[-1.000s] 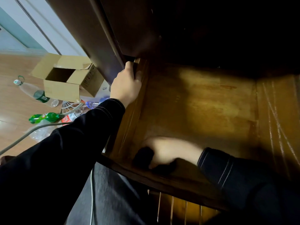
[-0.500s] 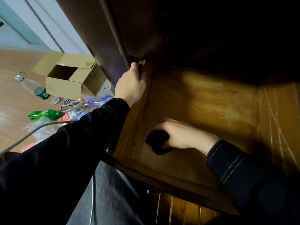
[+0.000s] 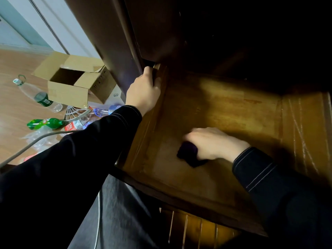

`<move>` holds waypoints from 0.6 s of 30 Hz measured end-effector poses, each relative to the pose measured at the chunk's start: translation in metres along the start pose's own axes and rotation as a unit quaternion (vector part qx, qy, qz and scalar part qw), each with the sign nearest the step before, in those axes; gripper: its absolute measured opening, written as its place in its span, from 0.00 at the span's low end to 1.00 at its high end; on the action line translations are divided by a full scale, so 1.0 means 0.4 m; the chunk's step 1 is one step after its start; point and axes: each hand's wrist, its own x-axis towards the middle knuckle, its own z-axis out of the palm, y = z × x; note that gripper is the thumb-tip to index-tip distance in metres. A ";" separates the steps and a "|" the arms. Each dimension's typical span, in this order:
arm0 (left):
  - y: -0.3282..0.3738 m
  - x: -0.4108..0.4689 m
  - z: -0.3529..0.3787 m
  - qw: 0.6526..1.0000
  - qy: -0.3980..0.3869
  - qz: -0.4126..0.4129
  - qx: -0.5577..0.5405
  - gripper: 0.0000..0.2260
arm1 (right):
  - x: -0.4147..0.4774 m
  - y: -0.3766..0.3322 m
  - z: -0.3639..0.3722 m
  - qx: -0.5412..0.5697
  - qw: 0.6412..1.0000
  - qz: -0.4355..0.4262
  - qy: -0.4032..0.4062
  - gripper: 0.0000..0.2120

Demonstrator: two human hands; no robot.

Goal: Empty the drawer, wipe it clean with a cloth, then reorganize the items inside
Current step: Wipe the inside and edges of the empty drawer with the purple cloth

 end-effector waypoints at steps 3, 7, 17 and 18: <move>0.000 0.000 0.000 1.000 -0.007 0.002 -0.003 0.15 | -0.031 -0.006 0.023 -0.019 1.000 0.000 0.000 0.11; -0.002 0.001 -0.001 1.000 -0.010 0.002 -0.006 0.14 | -0.025 -0.089 0.074 0.014 1.000 -0.015 -0.005 0.22; -0.004 0.004 0.003 1.000 -0.003 0.007 -0.014 0.13 | -0.017 -0.096 0.022 0.354 0.905 -0.019 -0.236 0.31; -0.006 0.004 0.004 1.000 -0.001 0.006 -0.015 0.13 | -0.019 -0.093 0.016 0.384 0.889 -0.010 -0.249 0.29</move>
